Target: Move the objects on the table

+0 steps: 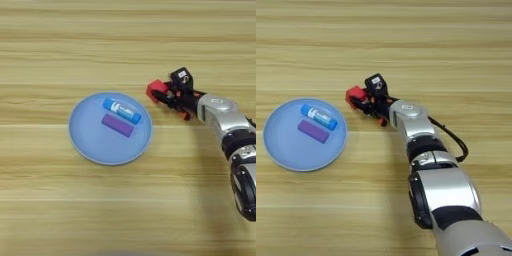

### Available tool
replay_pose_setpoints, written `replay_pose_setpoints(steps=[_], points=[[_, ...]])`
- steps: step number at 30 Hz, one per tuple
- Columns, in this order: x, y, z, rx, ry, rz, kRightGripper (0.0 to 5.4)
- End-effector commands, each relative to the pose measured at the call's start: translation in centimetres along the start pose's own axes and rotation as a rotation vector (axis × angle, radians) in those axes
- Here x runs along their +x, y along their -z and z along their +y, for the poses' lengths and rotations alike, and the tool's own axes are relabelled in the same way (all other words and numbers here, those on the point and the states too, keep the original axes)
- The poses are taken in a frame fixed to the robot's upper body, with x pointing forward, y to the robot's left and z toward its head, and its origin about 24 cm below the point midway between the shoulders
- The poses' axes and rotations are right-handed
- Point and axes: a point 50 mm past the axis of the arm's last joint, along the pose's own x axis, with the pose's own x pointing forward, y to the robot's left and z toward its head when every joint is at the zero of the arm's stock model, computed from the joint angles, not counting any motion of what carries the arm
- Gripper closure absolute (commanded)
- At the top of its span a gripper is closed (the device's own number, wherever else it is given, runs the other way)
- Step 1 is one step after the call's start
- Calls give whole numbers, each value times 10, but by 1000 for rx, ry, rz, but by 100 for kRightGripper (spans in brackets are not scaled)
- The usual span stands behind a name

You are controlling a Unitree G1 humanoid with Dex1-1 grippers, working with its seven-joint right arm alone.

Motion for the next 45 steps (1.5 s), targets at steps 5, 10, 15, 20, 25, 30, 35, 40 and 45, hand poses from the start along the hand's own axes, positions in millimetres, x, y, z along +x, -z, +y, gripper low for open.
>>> replay_pose_setpoints(steps=[5,10,15,20,25,30,35,40,45], points=[[2,-52,-12,-97,32,-140,316],[1,-62,-10,-112,22,-194,317],[-2,-74,-6,-143,-2,-247,317],[-10,-97,10,-192,-68,-354,317],[-20,-109,31,-224,-140,-409,317],[-28,-113,51,-238,-226,-427,317],[-32,-113,71,-239,-312,-425,317],[-34,-109,95,-256,-417,-407,317],[-31,-103,118,-267,-503,-371,317]])
